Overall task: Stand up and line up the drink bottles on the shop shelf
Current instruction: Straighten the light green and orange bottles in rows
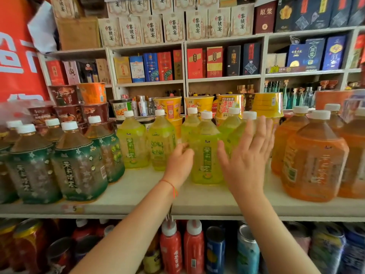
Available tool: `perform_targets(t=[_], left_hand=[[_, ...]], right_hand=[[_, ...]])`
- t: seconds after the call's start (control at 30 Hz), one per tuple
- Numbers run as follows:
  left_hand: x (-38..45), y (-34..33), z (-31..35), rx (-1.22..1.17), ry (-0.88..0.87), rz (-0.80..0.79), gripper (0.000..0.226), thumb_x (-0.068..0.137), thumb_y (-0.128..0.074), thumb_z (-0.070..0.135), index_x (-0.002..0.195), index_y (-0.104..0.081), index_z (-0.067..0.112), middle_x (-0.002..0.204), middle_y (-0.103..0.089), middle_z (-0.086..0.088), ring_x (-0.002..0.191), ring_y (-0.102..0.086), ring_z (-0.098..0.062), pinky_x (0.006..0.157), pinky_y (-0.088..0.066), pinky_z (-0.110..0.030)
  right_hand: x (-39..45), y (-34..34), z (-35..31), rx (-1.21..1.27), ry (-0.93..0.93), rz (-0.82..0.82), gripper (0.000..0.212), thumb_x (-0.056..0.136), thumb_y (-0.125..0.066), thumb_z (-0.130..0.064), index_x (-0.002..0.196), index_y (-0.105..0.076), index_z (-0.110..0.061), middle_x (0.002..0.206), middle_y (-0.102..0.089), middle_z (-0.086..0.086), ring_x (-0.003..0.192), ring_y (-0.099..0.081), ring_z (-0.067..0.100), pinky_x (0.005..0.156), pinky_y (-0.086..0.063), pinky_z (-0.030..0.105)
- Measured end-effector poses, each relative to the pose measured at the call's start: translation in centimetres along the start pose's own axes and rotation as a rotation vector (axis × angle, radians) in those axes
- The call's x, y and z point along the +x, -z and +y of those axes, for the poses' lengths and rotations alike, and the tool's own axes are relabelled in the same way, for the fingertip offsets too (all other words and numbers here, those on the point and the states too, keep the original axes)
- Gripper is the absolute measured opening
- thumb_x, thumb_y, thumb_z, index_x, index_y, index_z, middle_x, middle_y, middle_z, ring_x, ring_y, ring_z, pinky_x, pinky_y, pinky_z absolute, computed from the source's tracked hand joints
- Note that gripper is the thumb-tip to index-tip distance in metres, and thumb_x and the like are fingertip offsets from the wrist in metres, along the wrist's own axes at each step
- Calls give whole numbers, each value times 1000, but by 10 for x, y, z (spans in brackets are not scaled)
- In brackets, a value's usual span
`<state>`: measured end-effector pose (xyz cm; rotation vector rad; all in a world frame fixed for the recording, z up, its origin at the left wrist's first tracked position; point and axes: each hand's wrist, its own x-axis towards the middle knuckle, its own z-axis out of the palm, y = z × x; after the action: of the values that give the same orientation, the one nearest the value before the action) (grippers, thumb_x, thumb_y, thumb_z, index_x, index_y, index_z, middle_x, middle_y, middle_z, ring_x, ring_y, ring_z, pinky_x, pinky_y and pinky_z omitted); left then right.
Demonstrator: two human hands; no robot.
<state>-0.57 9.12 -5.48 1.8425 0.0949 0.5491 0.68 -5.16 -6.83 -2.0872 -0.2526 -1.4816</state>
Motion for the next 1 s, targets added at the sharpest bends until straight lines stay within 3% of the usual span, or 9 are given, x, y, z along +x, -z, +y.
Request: perform_targets(t=[0.1, 0.17, 0.23, 0.3, 0.43, 0.5, 0.7, 0.87, 1.0], left_hand=[[22, 30, -4, 343, -198, 269, 27, 94, -54, 15, 118, -67, 17, 119, -58, -3, 115, -52, -18, 89, -35, -21], [37, 45, -7, 490, -239, 380, 36, 93, -58, 21, 129, -59, 21, 135, -49, -8, 129, -42, -25, 103, -34, -31], [53, 56, -13, 549, -182, 306, 56, 93, -61, 29, 146, -42, 29, 146, -42, -11, 135, -39, -30, 111, -36, -42], [67, 62, -21, 539, -113, 179, 76, 91, -65, 37, 154, -22, 39, 148, -40, -15, 133, -45, -36, 106, -44, -49], [79, 61, -34, 619, -83, 148, 103, 83, -69, 56, 154, 5, 47, 140, -51, -17, 113, -61, -36, 85, -55, -44], [82, 55, -38, 648, -91, 158, 106, 83, -68, 61, 154, 10, 46, 143, -49, -19, 112, -62, -38, 82, -55, -43], [88, 37, -36, 571, -124, 12, 106, 87, -67, 54, 153, 15, 47, 156, -32, -23, 126, -55, -41, 98, -48, -49], [90, 42, -32, 426, -196, -153, 111, 64, -65, 67, 146, 10, 63, 154, -40, -16, 131, -52, -37, 106, -45, -54], [90, 51, -35, 376, -223, -184, 91, 85, -66, 46, 152, -5, 56, 157, -39, -4, 132, -48, -31, 107, -44, -48]], right_hand=[[6, -10, -32, 88, 228, -59, 54, 92, -60, -17, 143, -48, -5, 154, -33, 28, 149, -21, 44, 120, -25, 56], [12, -25, -50, 8, 278, -201, 51, 92, -61, -25, 140, -52, -13, 152, -34, 30, 146, -26, 48, 115, -33, 58], [19, -37, -60, -169, 201, -344, 59, 94, -57, -45, 146, -42, -23, 156, -25, 33, 142, -29, 52, 112, -34, 58], [24, -45, -61, -293, 121, -451, 68, 94, -52, -58, 150, -32, -26, 155, -22, 35, 137, -34, 51, 110, -35, 56], [26, -48, -53, -304, 127, -472, 68, 92, -56, -55, 148, -34, -25, 148, -33, 31, 130, -39, 45, 107, -38, 52], [26, -49, -51, -289, 128, -478, 66, 91, -56, -55, 147, -37, -25, 148, -34, 31, 128, -39, 45, 106, -37, 52], [23, -52, -49, -280, 118, -417, 65, 85, -65, -53, 139, -48, -23, 139, -44, 31, 117, -48, 46, 97, -43, 53], [23, -54, -49, -276, 102, -409, 64, 84, -65, -51, 139, -48, -23, 137, -44, 29, 117, -47, 45, 96, -43, 54], [21, -55, -50, -258, 84, -391, 62, 82, -66, -49, 136, -52, -22, 132, -47, 30, 113, -50, 46, 93, -46, 54]])
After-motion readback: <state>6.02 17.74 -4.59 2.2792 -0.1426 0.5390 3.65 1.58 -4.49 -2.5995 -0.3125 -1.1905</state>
